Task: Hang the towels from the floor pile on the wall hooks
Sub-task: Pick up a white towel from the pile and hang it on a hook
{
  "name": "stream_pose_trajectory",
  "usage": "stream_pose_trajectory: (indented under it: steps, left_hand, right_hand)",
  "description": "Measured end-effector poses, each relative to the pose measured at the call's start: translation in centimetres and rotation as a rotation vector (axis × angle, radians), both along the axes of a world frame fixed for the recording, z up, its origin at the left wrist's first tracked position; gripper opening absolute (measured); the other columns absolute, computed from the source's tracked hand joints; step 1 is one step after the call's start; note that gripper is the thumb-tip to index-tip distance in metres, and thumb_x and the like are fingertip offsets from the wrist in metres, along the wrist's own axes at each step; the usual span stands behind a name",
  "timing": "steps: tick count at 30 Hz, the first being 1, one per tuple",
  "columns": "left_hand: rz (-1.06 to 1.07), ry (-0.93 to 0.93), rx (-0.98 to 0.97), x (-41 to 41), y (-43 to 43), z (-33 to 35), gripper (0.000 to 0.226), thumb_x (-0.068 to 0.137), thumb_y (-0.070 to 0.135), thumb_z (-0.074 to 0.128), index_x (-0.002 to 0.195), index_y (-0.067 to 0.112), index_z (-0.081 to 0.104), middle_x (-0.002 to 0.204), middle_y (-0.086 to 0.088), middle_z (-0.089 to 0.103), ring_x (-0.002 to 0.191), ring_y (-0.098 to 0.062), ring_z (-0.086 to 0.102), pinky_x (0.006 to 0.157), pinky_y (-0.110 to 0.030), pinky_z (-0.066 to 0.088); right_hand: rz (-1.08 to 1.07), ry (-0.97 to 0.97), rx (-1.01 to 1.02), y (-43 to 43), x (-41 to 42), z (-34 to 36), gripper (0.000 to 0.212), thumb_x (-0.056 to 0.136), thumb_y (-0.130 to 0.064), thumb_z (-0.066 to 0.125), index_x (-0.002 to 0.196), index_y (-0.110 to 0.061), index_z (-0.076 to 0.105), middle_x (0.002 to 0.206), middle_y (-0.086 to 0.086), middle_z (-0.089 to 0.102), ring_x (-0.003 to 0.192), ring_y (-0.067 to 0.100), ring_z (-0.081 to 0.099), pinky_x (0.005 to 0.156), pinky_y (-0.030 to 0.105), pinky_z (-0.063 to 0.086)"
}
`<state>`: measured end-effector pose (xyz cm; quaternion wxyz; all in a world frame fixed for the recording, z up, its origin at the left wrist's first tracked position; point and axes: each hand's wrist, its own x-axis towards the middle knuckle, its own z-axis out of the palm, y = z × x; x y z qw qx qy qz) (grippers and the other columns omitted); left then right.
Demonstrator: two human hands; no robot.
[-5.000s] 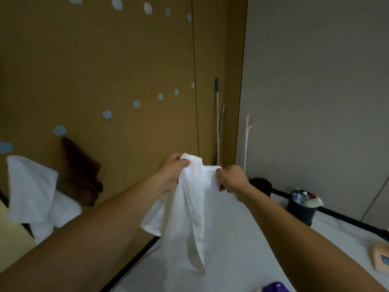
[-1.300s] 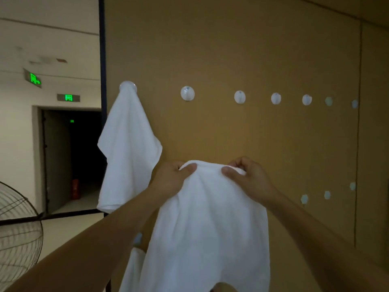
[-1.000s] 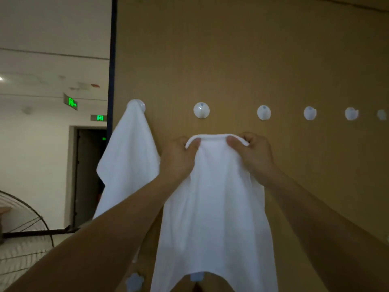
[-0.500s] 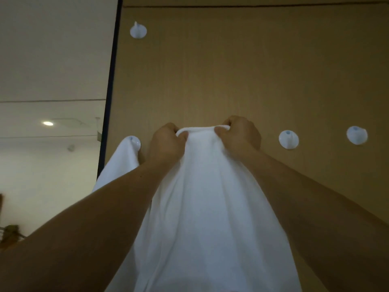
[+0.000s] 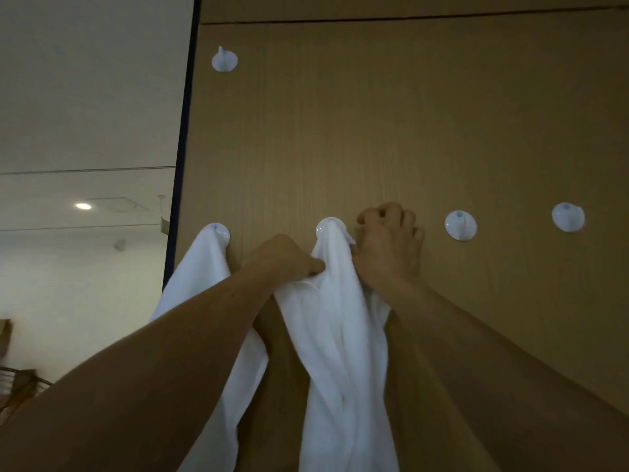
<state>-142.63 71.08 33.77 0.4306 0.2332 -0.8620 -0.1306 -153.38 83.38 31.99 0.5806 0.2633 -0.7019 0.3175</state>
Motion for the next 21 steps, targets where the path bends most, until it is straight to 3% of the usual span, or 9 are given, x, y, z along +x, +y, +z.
stream_pose_trajectory:
  steps: [3,5,6,8,11,14,16,19,21]
  left_hand:
    - [0.422,0.102,-0.631,0.5,0.1,-0.5,0.046,0.073,0.054,0.062,0.097,0.016,0.051,0.088,0.003,0.051,0.081,-0.018,0.052,0.065,-0.027,0.027]
    - [0.392,0.085,-0.929,0.4,0.3,-0.9,0.037,0.084,0.038,0.056,0.113,0.016,0.05,0.103,-0.004,0.051,0.093,-0.023,0.049,0.07,-0.03,0.024]
    - [0.266,0.048,-0.948,0.1,0.3,-1.2,0.031,0.09,0.029,0.052,0.117,0.014,0.052,0.106,-0.006,0.052,0.093,-0.022,0.05,0.07,-0.029,0.025]
    - [0.019,0.004,-0.729,-0.2,0.6,-1.6,0.026,0.096,0.022,0.044,0.114,0.008,0.056,0.106,-0.009,0.054,0.091,-0.019,0.051,0.07,-0.025,0.029]
    - [-0.137,0.164,-0.353,-0.6,0.6,-2.5,0.033,0.094,0.03,0.047,0.116,0.007,0.058,0.112,-0.011,0.05,0.095,-0.021,0.053,0.076,-0.026,0.038]
    - [-0.056,0.156,-0.391,-1.2,1.0,-4.2,0.064,0.085,0.044,0.059,0.137,0.012,0.042,0.127,-0.012,0.042,0.111,-0.026,0.046,0.096,-0.034,0.04]
    - [-0.001,0.14,-0.427,-1.7,1.3,-4.9,0.077,0.079,0.047,0.063,0.141,0.015,0.033,0.129,-0.01,0.04,0.115,-0.026,0.042,0.099,-0.034,0.037]
    - [0.106,0.112,-0.487,-2.5,1.6,-4.8,0.055,0.086,0.04,0.055,0.132,0.014,0.041,0.123,-0.005,0.05,0.112,-0.022,0.048,0.096,-0.032,0.038]
    - [-0.037,0.149,-0.359,-2.1,2.2,-4.4,0.032,0.087,0.025,0.058,0.116,0.012,0.053,0.107,-0.004,0.059,0.101,-0.021,0.057,0.085,-0.03,0.045]
  right_hand:
    - [-0.019,0.208,0.153,-0.1,0.6,-1.7,0.023,0.089,-0.027,0.055,0.111,-0.021,0.061,0.116,0.002,0.054,0.105,0.025,0.047,0.087,0.037,0.036]
    - [0.238,0.084,0.252,-0.2,0.7,-2.5,0.024,0.097,-0.021,0.046,0.114,-0.016,0.061,0.109,0.004,0.058,0.101,0.023,0.052,0.086,0.036,0.041]
    - [0.414,-0.039,0.231,-0.1,1.1,-2.7,0.026,0.098,-0.02,0.043,0.113,-0.013,0.063,0.105,0.006,0.06,0.097,0.022,0.055,0.085,0.037,0.044]
    - [0.577,-0.162,0.11,-0.3,1.6,-2.9,0.029,0.098,-0.021,0.042,0.113,-0.01,0.063,0.106,0.009,0.06,0.095,0.023,0.057,0.086,0.041,0.047]
    - [0.528,-0.191,0.078,-0.6,2.0,-3.0,0.039,0.095,-0.036,0.048,0.125,-0.013,0.055,0.12,0.006,0.05,0.104,0.021,0.051,0.092,0.038,0.044]
    - [0.508,-0.243,0.127,-0.6,1.9,-3.2,0.049,0.088,-0.032,0.06,0.132,-0.013,0.05,0.124,0.006,0.046,0.111,0.022,0.047,0.096,0.036,0.043]
    - [0.471,-0.292,0.156,-0.6,2.0,-3.2,0.058,0.083,-0.028,0.065,0.136,-0.017,0.046,0.124,0.006,0.046,0.114,0.022,0.048,0.097,0.037,0.044]
    - [0.384,-0.437,0.177,-0.8,2.5,-2.5,0.052,0.083,-0.028,0.064,0.132,-0.022,0.049,0.12,0.004,0.054,0.113,0.024,0.054,0.095,0.043,0.047]
    - [0.432,-0.462,0.177,-0.6,2.5,-2.4,0.035,0.084,-0.023,0.062,0.118,-0.017,0.059,0.11,0.007,0.062,0.105,0.027,0.06,0.088,0.042,0.051]
